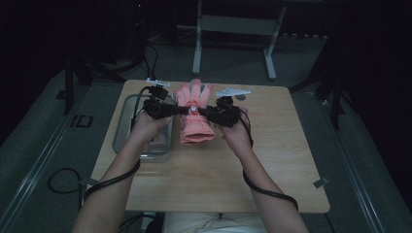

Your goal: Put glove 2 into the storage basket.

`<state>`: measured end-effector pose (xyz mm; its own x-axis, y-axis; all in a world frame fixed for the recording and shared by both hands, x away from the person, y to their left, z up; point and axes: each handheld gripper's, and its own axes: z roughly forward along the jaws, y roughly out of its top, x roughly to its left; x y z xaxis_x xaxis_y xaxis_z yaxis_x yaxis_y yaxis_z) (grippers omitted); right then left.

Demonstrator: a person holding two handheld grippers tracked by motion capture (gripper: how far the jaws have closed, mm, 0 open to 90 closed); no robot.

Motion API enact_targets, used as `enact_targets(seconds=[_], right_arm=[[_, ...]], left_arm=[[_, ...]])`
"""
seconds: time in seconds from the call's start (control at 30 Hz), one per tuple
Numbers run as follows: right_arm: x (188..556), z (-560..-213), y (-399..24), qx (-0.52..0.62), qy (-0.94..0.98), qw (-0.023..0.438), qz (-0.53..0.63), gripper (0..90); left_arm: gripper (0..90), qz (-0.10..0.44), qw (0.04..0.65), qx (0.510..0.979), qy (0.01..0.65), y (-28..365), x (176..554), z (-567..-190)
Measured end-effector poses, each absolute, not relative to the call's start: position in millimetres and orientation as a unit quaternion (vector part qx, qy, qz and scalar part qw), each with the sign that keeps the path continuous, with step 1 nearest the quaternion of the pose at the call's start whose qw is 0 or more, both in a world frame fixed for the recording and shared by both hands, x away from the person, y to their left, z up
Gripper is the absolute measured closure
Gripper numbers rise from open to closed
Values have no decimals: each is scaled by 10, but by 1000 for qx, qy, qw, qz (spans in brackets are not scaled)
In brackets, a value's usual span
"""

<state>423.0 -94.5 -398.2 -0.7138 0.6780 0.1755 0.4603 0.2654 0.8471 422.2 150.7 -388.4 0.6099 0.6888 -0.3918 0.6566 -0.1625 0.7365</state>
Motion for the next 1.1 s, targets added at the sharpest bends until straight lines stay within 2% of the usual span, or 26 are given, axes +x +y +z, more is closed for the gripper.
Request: enact_targets(seconds=[0.6,0.8,1.1], right_arm=[[4421,-3905,0,318,809,93,486,733],[4516,-4044,274,318,817,84,473,733],[4633,-4381,463,334,827,65,448,732]], left_arm=[[778,48,475,725,497,2411,4126,-3857],[778,46,468,715,517,2609,4177,-4054],[777,27,455,709,539,2735,4268,-4375]])
